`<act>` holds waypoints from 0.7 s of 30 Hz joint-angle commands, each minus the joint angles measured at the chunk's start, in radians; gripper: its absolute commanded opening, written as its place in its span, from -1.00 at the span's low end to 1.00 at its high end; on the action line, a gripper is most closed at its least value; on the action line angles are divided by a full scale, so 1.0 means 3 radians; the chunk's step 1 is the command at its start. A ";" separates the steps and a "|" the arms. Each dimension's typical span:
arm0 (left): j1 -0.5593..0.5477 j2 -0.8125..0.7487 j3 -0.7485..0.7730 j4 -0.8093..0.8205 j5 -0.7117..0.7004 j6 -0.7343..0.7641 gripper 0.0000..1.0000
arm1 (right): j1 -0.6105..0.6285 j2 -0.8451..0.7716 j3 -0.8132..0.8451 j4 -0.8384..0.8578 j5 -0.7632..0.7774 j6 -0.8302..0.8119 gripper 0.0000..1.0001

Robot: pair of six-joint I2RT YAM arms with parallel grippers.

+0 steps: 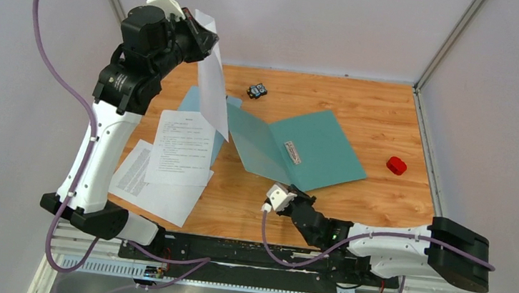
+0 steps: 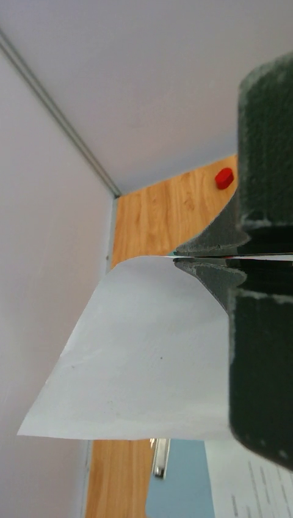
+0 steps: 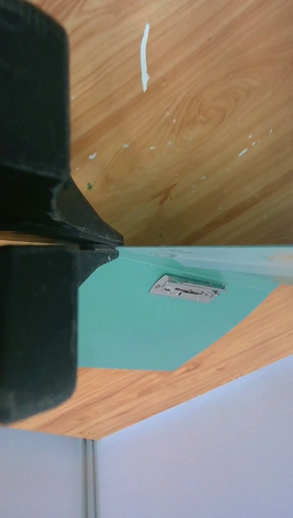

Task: Put the files into the folder

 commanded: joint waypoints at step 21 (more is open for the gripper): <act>0.0011 -0.0192 -0.1009 0.1524 0.1871 -0.0528 -1.00 | 0.0391 0.0791 0.0711 0.0059 -0.0692 0.0754 -0.04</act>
